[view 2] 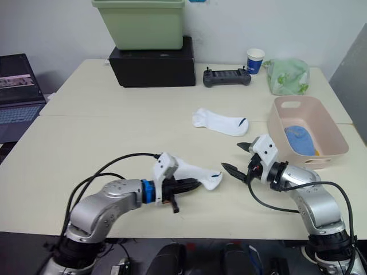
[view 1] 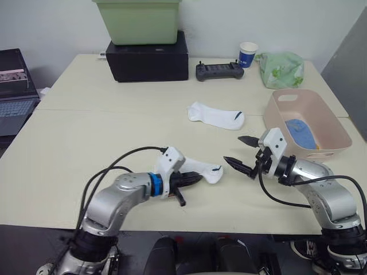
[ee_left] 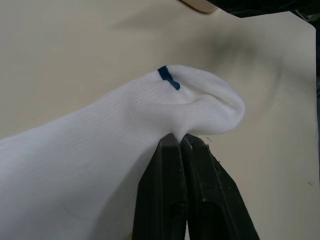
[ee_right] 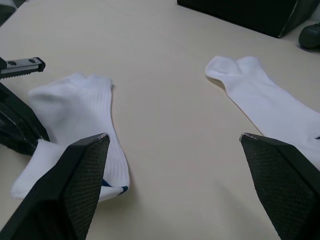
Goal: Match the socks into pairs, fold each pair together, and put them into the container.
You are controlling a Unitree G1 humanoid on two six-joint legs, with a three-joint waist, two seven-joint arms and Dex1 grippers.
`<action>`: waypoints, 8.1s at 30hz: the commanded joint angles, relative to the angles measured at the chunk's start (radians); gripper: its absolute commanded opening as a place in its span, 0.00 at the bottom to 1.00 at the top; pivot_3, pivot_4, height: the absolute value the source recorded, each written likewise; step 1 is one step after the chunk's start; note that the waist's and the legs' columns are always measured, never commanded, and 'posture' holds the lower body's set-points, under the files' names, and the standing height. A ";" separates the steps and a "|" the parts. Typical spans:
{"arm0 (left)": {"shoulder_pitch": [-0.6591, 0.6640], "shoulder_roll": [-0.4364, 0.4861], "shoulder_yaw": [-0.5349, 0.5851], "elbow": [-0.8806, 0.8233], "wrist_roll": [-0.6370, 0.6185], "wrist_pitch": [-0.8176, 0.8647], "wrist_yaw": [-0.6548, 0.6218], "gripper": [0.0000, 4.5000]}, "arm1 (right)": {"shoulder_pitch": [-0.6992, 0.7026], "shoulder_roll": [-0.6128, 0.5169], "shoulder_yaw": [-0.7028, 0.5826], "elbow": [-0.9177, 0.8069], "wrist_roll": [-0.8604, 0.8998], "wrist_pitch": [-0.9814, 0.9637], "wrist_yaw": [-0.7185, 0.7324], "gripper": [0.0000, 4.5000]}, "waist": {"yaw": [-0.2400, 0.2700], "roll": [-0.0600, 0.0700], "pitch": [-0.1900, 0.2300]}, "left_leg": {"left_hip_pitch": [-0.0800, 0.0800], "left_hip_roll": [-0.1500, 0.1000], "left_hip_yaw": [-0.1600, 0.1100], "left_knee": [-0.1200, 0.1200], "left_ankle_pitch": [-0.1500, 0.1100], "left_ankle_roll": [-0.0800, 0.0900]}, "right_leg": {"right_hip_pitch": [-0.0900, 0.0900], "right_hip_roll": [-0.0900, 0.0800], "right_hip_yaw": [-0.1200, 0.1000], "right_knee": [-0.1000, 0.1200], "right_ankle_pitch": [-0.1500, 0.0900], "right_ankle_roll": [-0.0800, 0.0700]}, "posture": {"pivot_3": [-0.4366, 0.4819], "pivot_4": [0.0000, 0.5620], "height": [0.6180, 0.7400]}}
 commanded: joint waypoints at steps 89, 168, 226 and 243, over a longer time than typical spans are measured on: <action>0.282 0.207 0.367 0.006 -0.144 -0.129 -0.091 0.00 | 0.052 -0.001 0.062 -0.136 0.143 0.312 0.003 0.00 | 0.000 0.000 0.000 | 0.000 0.001 -0.001 -0.001 0.000 0.000 | 0.000 -0.001 -0.001 0.000 0.000 0.000 | 0.48 0.27 1.00; 0.153 0.221 0.183 0.159 0.085 -0.641 -0.248 0.01 | 0.111 0.020 0.149 0.038 -0.056 -0.231 0.125 0.00 | 0.001 0.000 -0.001 | 0.001 0.001 0.000 -0.001 0.000 0.000 | 0.001 -0.001 -0.001 -0.001 0.000 0.000 | 0.48 0.27 1.00; 0.152 0.252 0.147 0.314 0.161 -0.569 -0.225 0.72 | 0.178 -0.031 0.129 -0.061 -0.033 0.111 0.011 0.96 | -0.001 0.000 0.000 | 0.017 0.000 0.001 -0.014 0.000 0.000 | 0.015 -0.002 -0.001 -0.009 -0.001 0.000 | 0.48 0.27 1.00; 0.241 0.254 0.210 0.152 0.066 -0.418 -0.222 0.00 | -0.007 -0.006 0.147 0.053 -0.052 0.100 0.045 0.00 | -0.004 0.000 0.000 | 0.018 0.000 0.002 -0.015 0.000 0.000 | 0.015 -0.002 0.000 -0.010 -0.001 0.000 | 0.48 0.27 1.00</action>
